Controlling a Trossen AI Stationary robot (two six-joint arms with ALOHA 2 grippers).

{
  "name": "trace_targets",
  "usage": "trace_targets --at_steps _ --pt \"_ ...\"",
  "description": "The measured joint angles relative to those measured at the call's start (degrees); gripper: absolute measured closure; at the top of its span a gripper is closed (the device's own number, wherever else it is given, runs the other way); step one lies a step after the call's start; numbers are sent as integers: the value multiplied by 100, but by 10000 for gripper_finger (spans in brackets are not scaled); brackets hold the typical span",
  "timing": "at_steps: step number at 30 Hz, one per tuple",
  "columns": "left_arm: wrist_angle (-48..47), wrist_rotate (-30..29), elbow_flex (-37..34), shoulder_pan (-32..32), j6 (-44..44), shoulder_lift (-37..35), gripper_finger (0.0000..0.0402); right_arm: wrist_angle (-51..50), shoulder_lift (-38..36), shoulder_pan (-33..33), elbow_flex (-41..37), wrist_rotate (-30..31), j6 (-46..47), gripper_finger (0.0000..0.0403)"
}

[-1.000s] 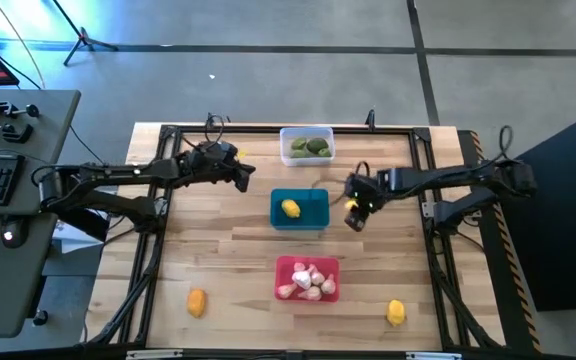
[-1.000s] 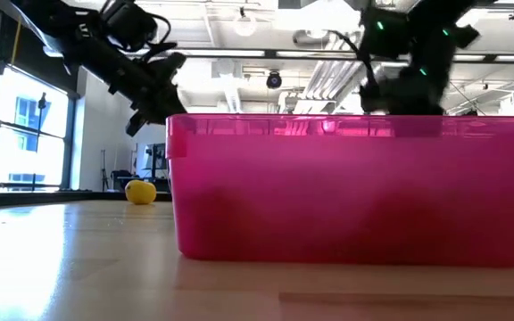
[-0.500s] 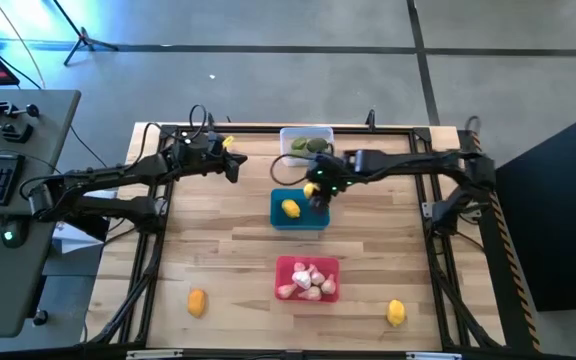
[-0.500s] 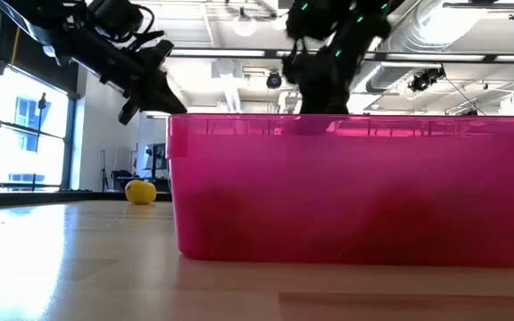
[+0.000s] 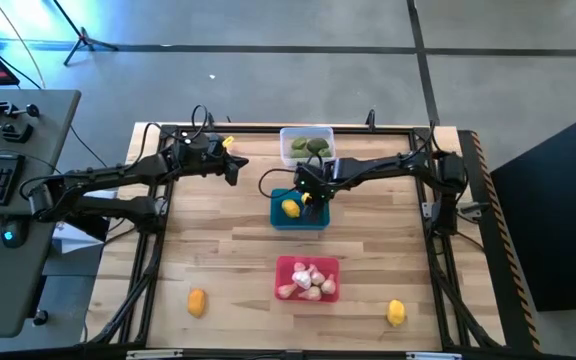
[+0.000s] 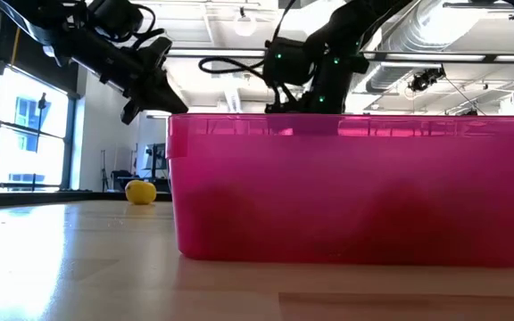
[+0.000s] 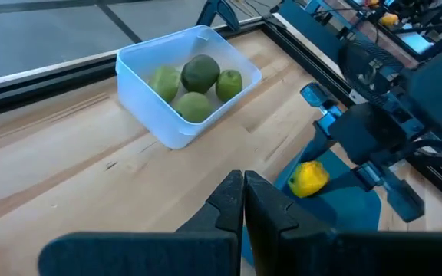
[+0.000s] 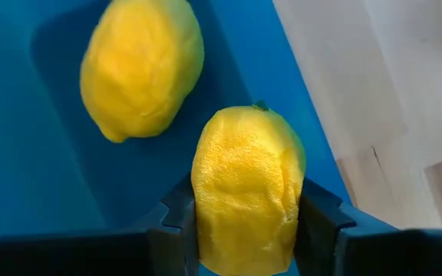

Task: Sort produce into baskets
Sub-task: Put the middle right yellow lemon into the blue bin

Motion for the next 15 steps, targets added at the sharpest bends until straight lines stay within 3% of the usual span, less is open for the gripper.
trace_targets --at_steps 7,15 --pt "-177 315 0 11 144 0 401 -20 87 0 0 -4 123 259" --pt "-533 743 0 121 456 0 401 -65 87 53 1 2 542 161"
